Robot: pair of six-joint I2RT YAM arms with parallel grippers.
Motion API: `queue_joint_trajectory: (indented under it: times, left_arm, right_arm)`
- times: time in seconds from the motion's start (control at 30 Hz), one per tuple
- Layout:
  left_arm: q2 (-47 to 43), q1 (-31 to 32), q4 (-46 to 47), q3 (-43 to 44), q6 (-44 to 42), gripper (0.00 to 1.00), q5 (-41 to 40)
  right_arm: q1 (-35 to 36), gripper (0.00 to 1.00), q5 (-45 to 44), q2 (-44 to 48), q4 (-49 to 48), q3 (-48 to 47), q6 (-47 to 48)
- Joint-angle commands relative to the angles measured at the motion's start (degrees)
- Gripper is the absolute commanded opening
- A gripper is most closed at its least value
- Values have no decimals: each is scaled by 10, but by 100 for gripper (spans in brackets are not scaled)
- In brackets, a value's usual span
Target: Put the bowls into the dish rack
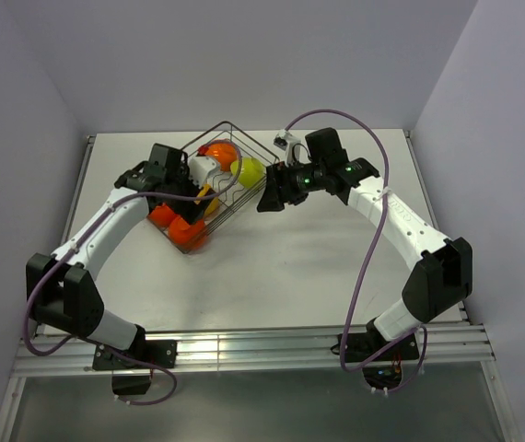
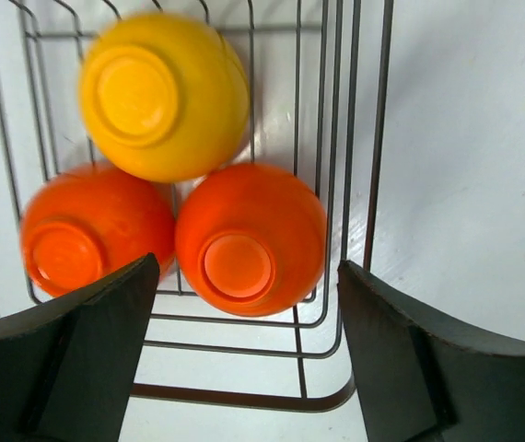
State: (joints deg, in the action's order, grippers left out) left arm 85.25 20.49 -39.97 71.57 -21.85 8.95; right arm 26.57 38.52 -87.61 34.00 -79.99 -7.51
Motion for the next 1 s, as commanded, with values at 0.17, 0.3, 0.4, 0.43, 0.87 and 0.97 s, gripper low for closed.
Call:
queue_joint_trajectory:
  times: [0.17,0.3,0.4,0.43,0.87,0.97]
  left_arm:
    - [-14,1,18,149,100,99,83]
    - [36,10,15,233,148,100,97]
    - [75,33,19,283,174,99,95]
    - [94,48,16,299,177,99,93]
    - [151,84,44,252,240,100,102]
    - [143,84,53,233,243,99,95]
  right_arm:
    - [-57,83,-7,15,5,-61,19]
    - [-100,84,-11,24,3,-57,20]
    - [-144,85,-13,28,0,-40,18]
    - [-155,85,-16,29,-2,-34,15]
    - [-187,100,-66,66,-12,81,35]
    - [-186,100,-69,75,-11,97,39]
